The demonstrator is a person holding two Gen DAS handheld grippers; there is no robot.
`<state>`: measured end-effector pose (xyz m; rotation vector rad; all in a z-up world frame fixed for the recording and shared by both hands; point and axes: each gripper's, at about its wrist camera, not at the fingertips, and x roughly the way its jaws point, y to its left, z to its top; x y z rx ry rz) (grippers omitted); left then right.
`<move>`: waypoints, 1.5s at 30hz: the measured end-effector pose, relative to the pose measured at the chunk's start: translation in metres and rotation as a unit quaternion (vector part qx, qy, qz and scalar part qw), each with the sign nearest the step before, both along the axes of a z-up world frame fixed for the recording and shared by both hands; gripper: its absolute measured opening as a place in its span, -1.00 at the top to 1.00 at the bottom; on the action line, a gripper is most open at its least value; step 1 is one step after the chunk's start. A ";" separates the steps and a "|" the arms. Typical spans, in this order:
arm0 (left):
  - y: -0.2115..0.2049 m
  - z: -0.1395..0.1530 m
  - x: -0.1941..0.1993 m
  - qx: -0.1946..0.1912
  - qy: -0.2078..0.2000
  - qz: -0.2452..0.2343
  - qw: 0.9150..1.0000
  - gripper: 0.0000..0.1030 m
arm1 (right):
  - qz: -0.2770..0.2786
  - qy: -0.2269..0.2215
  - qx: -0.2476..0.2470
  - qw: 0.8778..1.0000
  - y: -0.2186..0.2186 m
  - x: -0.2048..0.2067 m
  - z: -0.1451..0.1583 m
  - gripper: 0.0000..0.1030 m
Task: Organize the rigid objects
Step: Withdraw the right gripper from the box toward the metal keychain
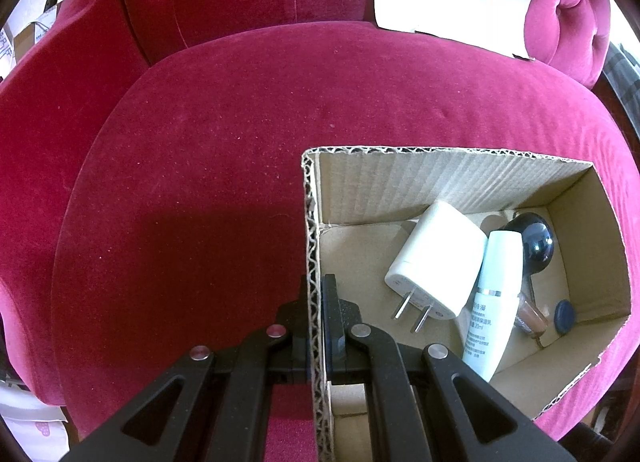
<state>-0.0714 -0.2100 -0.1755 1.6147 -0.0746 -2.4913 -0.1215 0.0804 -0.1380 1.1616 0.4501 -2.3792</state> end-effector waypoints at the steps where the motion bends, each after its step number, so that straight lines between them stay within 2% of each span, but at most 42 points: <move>1: 0.000 0.000 0.000 0.000 0.000 0.000 1.000 0.94 | -0.004 0.000 0.001 1.000 0.004 -0.003 0.000 -0.99; 16: 0.004 0.001 0.002 -0.002 0.002 0.003 1.000 0.94 | -0.037 -0.003 -0.001 0.999 0.052 -0.029 -0.008 -0.99; 22: 0.005 0.000 0.003 -0.004 0.001 0.002 1.000 0.94 | -0.039 0.003 0.015 0.999 0.066 -0.034 -0.017 -0.99; 45: 0.008 -0.001 0.004 -0.006 0.000 0.001 1.000 0.94 | -0.016 -0.050 0.036 0.998 0.085 -0.055 -0.078 -0.99</move>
